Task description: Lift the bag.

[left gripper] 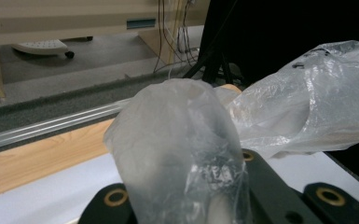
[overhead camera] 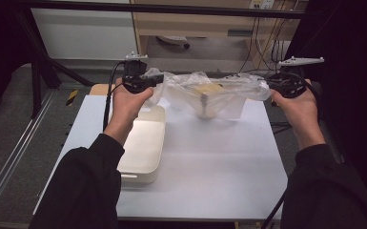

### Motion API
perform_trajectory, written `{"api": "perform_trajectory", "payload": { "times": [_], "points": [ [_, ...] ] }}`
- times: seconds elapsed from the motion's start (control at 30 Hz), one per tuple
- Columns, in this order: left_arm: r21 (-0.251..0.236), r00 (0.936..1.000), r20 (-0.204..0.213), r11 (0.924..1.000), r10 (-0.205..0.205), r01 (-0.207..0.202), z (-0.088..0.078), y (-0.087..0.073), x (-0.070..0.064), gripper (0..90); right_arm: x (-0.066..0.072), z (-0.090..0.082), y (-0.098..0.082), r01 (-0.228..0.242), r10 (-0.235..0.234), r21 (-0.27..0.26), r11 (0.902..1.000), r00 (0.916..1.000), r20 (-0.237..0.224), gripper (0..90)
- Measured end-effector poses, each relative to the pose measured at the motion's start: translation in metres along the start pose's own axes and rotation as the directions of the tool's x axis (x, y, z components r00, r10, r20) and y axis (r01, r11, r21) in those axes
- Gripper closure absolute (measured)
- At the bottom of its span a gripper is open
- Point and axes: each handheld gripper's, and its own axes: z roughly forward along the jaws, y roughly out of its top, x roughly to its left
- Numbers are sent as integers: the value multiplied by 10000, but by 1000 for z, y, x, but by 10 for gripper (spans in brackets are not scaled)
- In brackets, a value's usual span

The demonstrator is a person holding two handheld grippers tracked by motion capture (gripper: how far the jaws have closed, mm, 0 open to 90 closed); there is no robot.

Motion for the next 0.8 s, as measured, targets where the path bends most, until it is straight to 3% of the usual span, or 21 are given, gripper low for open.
{"api": "perform_trajectory", "payload": {
  "times": [0.2,0.3,0.47,0.57,0.8],
  "points": [
    [-298,9999,-141,9995,30,-35,3,9,1,900,-4,2,15,180,-180,-3,9998,9996,219,900],
    [-583,9998,-182,9983,-21,11,5,14,2,900,-8,4,19,109,-105,-113,9999,9993,346,900],
    [-663,9994,-338,9977,85,-107,14,18,2,900,-16,10,22,-79,94,-274,9996,9985,538,900],
    [-324,9984,-345,9984,443,-455,19,12,0,900,-17,14,19,-114,120,-110,9999,9984,558,900],
    [452,9976,187,9967,659,-667,14,-23,-6,900,-13,16,-7,-33,27,327,9995,9998,181,900]
  ]
}}
